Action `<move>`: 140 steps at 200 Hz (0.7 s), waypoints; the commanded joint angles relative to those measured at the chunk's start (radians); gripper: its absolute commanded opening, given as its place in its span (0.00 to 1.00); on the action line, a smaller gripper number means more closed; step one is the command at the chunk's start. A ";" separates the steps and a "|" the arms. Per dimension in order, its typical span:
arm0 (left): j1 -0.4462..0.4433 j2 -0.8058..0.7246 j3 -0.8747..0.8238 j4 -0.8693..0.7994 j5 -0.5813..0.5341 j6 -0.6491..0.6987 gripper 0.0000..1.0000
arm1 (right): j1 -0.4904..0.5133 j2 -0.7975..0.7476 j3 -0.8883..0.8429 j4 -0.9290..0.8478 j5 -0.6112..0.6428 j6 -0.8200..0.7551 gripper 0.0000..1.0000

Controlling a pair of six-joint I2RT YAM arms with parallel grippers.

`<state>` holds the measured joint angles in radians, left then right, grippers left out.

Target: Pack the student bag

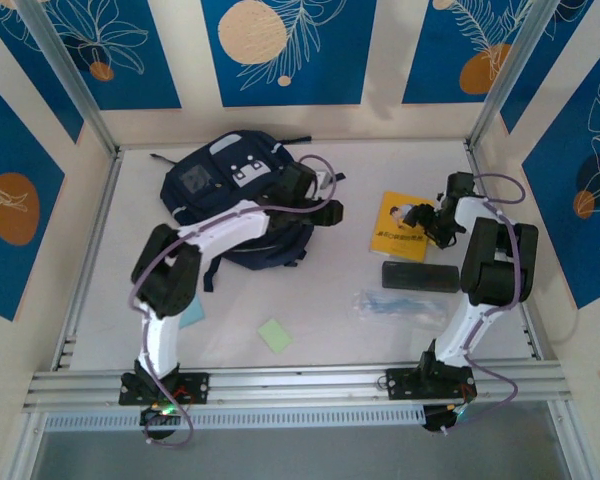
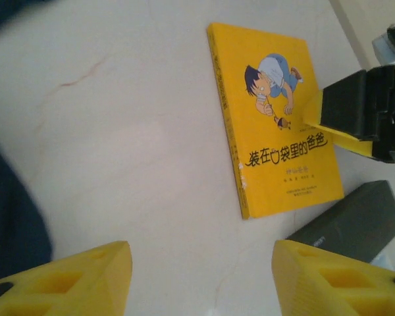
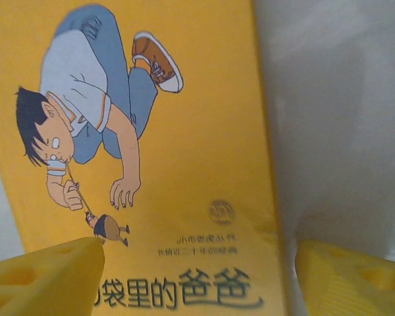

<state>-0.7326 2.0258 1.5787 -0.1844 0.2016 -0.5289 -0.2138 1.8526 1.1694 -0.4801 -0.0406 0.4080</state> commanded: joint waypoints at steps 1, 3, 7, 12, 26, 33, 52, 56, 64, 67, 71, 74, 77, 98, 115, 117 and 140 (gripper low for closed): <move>-0.057 0.087 0.056 0.072 0.001 -0.055 0.54 | -0.004 0.011 -0.010 0.049 -0.109 -0.008 0.75; -0.062 0.096 0.060 0.071 0.000 -0.056 0.53 | -0.003 0.010 -0.012 0.052 -0.112 -0.008 0.75; -0.068 0.111 0.068 0.068 -0.003 -0.062 0.53 | -0.001 0.008 -0.015 0.056 -0.119 -0.007 0.75; -0.077 0.128 0.078 0.068 -0.004 -0.070 0.52 | 0.001 0.004 -0.021 0.061 -0.126 -0.009 0.74; -0.095 0.168 0.100 0.071 -0.008 -0.083 0.52 | 0.009 -0.015 -0.034 0.069 -0.133 -0.004 0.72; -0.103 0.185 0.113 0.065 -0.014 -0.086 0.52 | 0.010 -0.026 -0.041 0.073 -0.135 0.000 0.72; -0.116 0.227 0.159 0.033 -0.024 -0.085 0.52 | 0.008 -0.060 -0.063 0.089 -0.168 0.008 0.68; -0.119 0.236 0.172 0.026 -0.027 -0.083 0.52 | 0.008 -0.067 -0.068 0.094 -0.177 0.008 0.67; -0.121 0.250 0.195 0.009 -0.030 -0.080 0.52 | 0.008 -0.078 -0.075 0.099 -0.192 0.009 0.65; -0.123 0.256 0.203 0.001 -0.032 -0.080 0.52 | 0.008 -0.082 -0.077 0.100 -0.197 0.012 0.65; -0.124 0.263 0.213 -0.008 -0.034 -0.078 0.52 | 0.008 -0.089 -0.078 0.101 -0.201 0.014 0.63; -0.126 0.268 0.221 -0.015 -0.034 -0.076 0.52 | 0.008 -0.092 -0.080 0.103 -0.206 0.016 0.62; -0.126 0.273 0.230 -0.021 -0.036 -0.073 0.52 | 0.008 -0.095 -0.082 0.105 -0.211 0.018 0.62; -0.132 0.308 0.271 -0.061 -0.038 -0.064 0.52 | 0.010 -0.111 -0.095 0.134 -0.272 0.037 0.53; -0.131 0.330 0.289 -0.079 -0.036 -0.064 0.52 | 0.014 -0.102 -0.106 0.176 -0.327 0.059 0.45; -0.132 0.332 0.291 -0.082 -0.036 -0.065 0.52 | 0.016 -0.099 -0.107 0.180 -0.333 0.060 0.44; -0.131 0.349 0.299 -0.095 -0.027 -0.069 0.52 | 0.026 -0.064 -0.102 0.203 -0.369 0.084 0.37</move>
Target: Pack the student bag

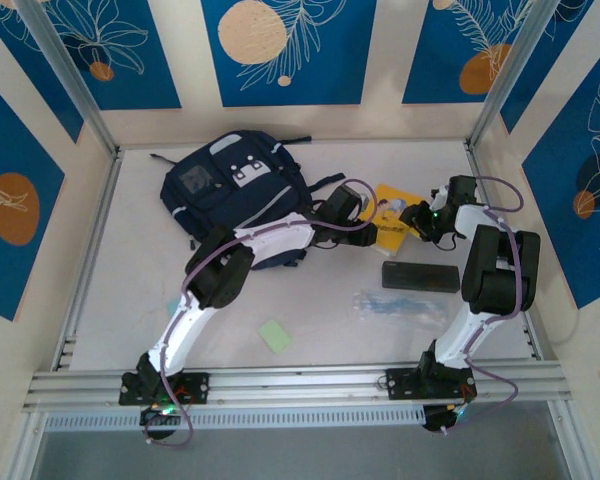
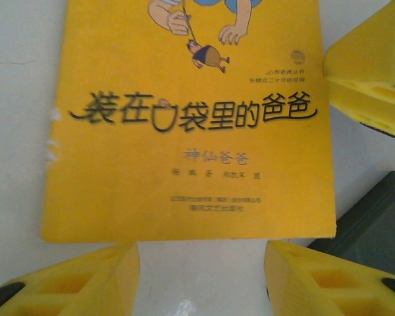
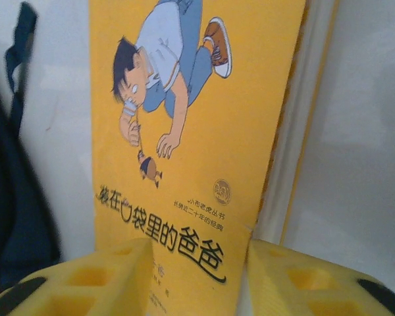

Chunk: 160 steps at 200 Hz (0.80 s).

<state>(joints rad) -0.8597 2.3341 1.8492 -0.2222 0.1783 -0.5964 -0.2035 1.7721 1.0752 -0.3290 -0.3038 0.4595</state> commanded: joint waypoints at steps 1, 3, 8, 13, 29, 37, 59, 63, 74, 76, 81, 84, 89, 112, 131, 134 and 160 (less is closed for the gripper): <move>-0.004 0.041 0.028 -0.057 -0.003 -0.002 0.52 | 0.016 0.017 -0.008 0.053 -0.106 0.033 0.36; -0.004 0.042 0.029 -0.057 -0.002 -0.001 0.52 | 0.017 0.020 -0.008 0.056 -0.107 0.035 0.36; -0.005 0.043 0.028 -0.061 -0.001 -0.002 0.52 | 0.021 0.023 -0.009 0.062 -0.109 0.040 0.33; -0.004 0.044 0.028 -0.062 0.000 -0.001 0.52 | 0.022 0.025 -0.011 0.069 -0.112 0.045 0.30; -0.004 0.045 0.027 -0.069 0.001 0.000 0.52 | 0.026 0.028 -0.025 0.103 -0.130 0.072 0.25; -0.004 0.044 0.027 -0.072 0.003 0.002 0.52 | 0.026 0.027 -0.030 0.117 -0.137 0.087 0.23; -0.004 0.038 0.022 -0.069 0.016 0.002 0.52 | 0.026 0.040 -0.030 0.143 -0.153 0.114 0.17; -0.005 0.036 0.022 -0.070 0.018 0.003 0.52 | 0.026 0.045 -0.028 0.145 -0.157 0.118 0.15; -0.003 0.027 0.019 -0.069 0.027 0.002 0.52 | 0.027 0.055 -0.021 0.149 -0.166 0.124 0.06; -0.003 0.024 0.018 -0.069 0.028 0.002 0.52 | 0.026 0.056 -0.019 0.149 -0.166 0.126 0.03; -0.002 0.015 0.014 -0.071 0.032 0.004 0.52 | 0.027 0.058 -0.016 0.151 -0.168 0.129 0.00; -0.001 0.006 0.010 -0.071 0.034 0.003 0.52 | 0.027 0.058 -0.015 0.151 -0.171 0.129 0.00; 0.002 -0.012 -0.002 -0.069 0.037 0.003 0.52 | 0.027 0.054 -0.012 0.150 -0.177 0.130 0.00; 0.030 -0.146 -0.107 -0.020 0.038 -0.016 0.56 | 0.030 0.003 -0.006 0.137 -0.195 0.129 0.00; 0.075 -0.272 -0.206 0.027 0.041 -0.041 0.60 | 0.041 -0.059 0.018 0.099 -0.221 0.111 0.00; 0.084 -0.291 -0.220 0.035 0.041 -0.044 0.61 | 0.044 -0.068 0.025 0.090 -0.226 0.108 0.00; 0.169 -0.416 -0.314 0.059 0.047 -0.069 0.64 | 0.094 -0.142 0.101 -0.009 -0.245 0.046 0.00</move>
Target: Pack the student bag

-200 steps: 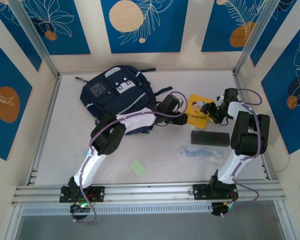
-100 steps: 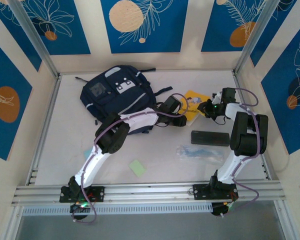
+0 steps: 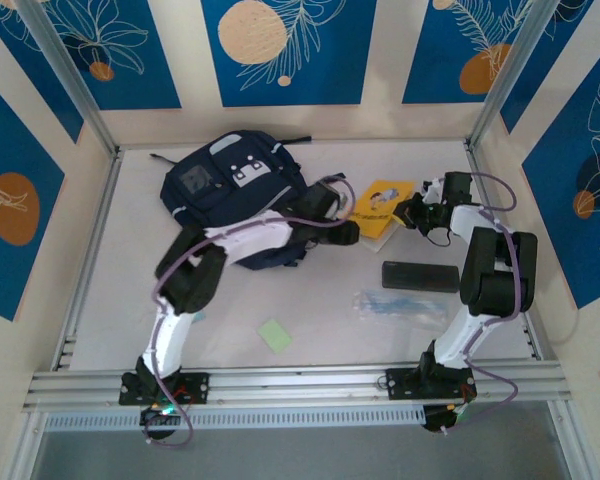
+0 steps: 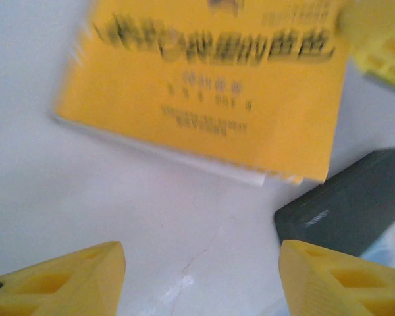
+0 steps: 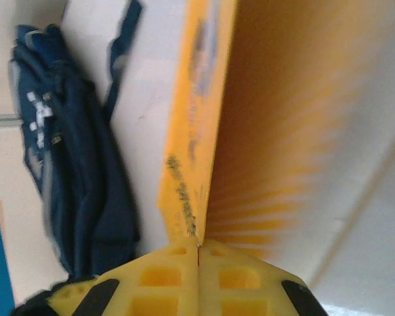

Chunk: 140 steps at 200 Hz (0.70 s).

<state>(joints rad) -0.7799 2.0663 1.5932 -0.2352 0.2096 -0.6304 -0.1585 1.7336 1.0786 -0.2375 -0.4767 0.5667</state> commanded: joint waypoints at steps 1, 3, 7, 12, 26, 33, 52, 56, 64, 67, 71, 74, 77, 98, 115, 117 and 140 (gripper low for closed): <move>0.092 -0.153 -0.061 0.074 0.016 -0.036 0.64 | 0.051 -0.106 0.102 -0.107 -0.072 -0.064 0.00; 0.099 -0.160 -0.067 0.076 0.017 -0.038 0.65 | 0.056 -0.111 0.110 -0.117 -0.071 -0.069 0.00; 0.114 -0.176 -0.083 0.084 0.021 -0.045 0.65 | 0.065 -0.119 0.127 -0.139 -0.068 -0.078 0.00; 0.131 -0.194 -0.101 0.096 0.026 -0.053 0.65 | 0.078 -0.127 0.148 -0.166 -0.066 -0.089 0.00; 0.174 -0.238 -0.158 0.126 0.031 -0.072 0.66 | 0.117 -0.155 0.202 -0.225 -0.058 -0.111 0.00; 0.194 -0.257 -0.184 0.139 0.031 -0.080 0.66 | 0.137 -0.169 0.224 -0.246 -0.054 -0.115 0.00; 0.244 -0.301 -0.255 0.174 0.030 -0.100 0.66 | 0.189 -0.207 0.276 -0.277 -0.045 -0.117 0.00; 0.253 -0.309 -0.270 0.180 0.029 -0.105 0.66 | 0.200 -0.212 0.286 -0.280 -0.044 -0.116 0.00; 0.270 -0.326 -0.299 0.195 0.030 -0.113 0.66 | 0.223 -0.219 0.306 -0.284 -0.049 -0.110 0.00; 0.278 -0.333 -0.309 0.200 0.030 -0.116 0.67 | 0.233 -0.220 0.314 -0.285 -0.052 -0.108 0.00; 0.285 -0.341 -0.323 0.206 0.028 -0.119 0.67 | 0.246 -0.220 0.327 -0.287 -0.057 -0.104 0.00; 0.291 -0.347 -0.332 0.211 0.028 -0.122 0.67 | 0.254 -0.218 0.335 -0.287 -0.060 -0.101 0.00; 0.297 -0.353 -0.342 0.217 0.028 -0.123 0.67 | 0.264 -0.217 0.343 -0.286 -0.064 -0.097 0.00; 0.334 -0.392 -0.402 0.235 0.021 -0.130 0.67 | 0.332 -0.189 0.390 -0.260 -0.108 -0.064 0.00; 0.361 -0.424 -0.441 0.241 0.010 -0.131 0.67 | 0.386 -0.156 0.418 -0.230 -0.143 -0.037 0.00; 0.363 -0.429 -0.445 0.242 0.007 -0.132 0.68 | 0.393 -0.152 0.420 -0.224 -0.146 -0.035 0.00; 0.392 -0.474 -0.496 0.249 -0.024 -0.132 0.68 | 0.444 -0.101 0.411 -0.141 -0.190 0.014 0.00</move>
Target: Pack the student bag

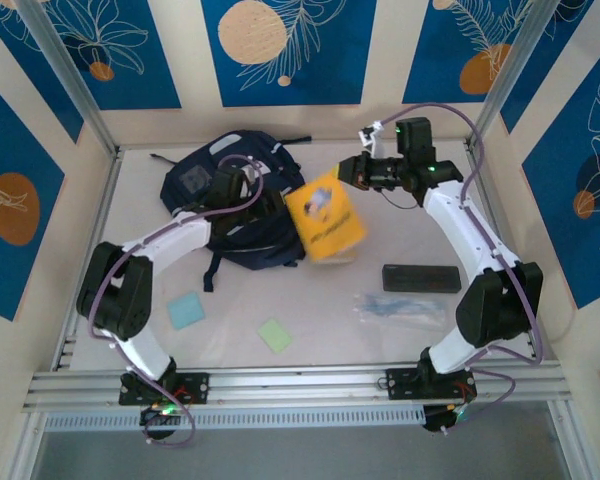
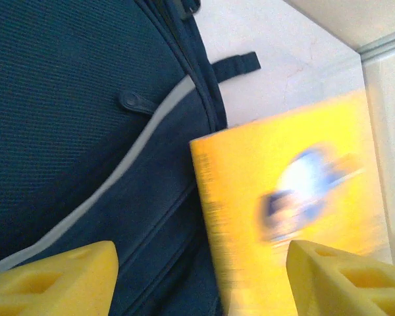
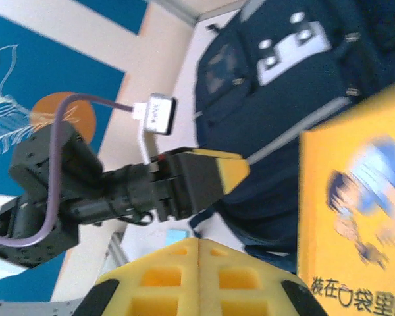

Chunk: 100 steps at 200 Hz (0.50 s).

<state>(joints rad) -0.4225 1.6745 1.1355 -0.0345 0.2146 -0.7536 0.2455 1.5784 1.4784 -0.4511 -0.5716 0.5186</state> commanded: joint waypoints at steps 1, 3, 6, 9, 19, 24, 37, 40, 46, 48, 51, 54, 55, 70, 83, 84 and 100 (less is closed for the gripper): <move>0.036 -0.085 -0.039 0.048 -0.031 -0.009 0.68 | 0.042 0.057 0.009 0.077 -0.097 0.065 0.00; 0.038 -0.088 -0.044 0.048 -0.034 -0.010 0.69 | 0.043 0.062 0.006 0.086 -0.103 0.069 0.00; 0.041 -0.094 -0.050 0.048 -0.040 -0.010 0.68 | 0.047 0.071 0.002 0.097 -0.110 0.075 0.00; 0.044 -0.099 -0.057 0.050 -0.044 -0.012 0.69 | 0.049 0.077 -0.003 0.109 -0.116 0.081 0.00; 0.051 -0.116 -0.075 0.056 -0.059 -0.013 0.69 | 0.053 0.110 -0.023 0.141 -0.128 0.100 0.00; 0.053 -0.123 -0.083 0.058 -0.063 -0.015 0.69 | 0.052 0.123 -0.030 0.147 -0.132 0.105 0.00; 0.054 -0.131 -0.094 0.060 -0.065 -0.018 0.69 | 0.051 0.159 -0.051 0.154 -0.140 0.106 0.00; 0.054 -0.133 -0.095 0.060 -0.064 -0.018 0.69 | 0.051 0.165 -0.055 0.152 -0.139 0.102 0.00; 0.054 -0.132 -0.098 0.058 -0.059 -0.021 0.69 | 0.050 0.173 -0.065 0.149 -0.134 0.089 0.00; 0.054 -0.132 -0.098 0.058 -0.056 -0.022 0.69 | 0.050 0.175 -0.069 0.149 -0.130 0.087 0.00; 0.054 -0.131 -0.099 0.060 -0.053 -0.024 0.69 | 0.050 0.178 -0.074 0.148 -0.124 0.081 0.00; 0.054 -0.130 -0.100 0.060 -0.050 -0.027 0.69 | 0.047 0.181 -0.081 0.147 -0.119 0.077 0.00; 0.054 -0.129 -0.100 0.060 -0.049 -0.028 0.69 | 0.047 0.181 -0.082 0.147 -0.117 0.075 0.00; 0.053 -0.117 -0.104 0.068 -0.022 -0.043 0.69 | 0.031 0.190 -0.106 0.131 -0.089 0.054 0.00; 0.048 -0.103 -0.105 0.077 0.007 -0.059 0.69 | 0.012 0.190 -0.123 0.097 -0.051 0.036 0.00; 0.046 -0.102 -0.105 0.078 0.009 -0.060 0.69 | 0.011 0.190 -0.124 0.095 -0.048 0.034 0.00; 0.027 -0.088 -0.103 0.086 0.031 -0.070 0.68 | -0.009 0.175 -0.144 0.032 0.030 0.005 0.09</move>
<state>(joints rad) -0.3779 1.5635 1.0431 0.0185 0.1928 -0.7921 0.2695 1.7798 1.3560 -0.3401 -0.6250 0.5762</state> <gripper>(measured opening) 0.686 0.065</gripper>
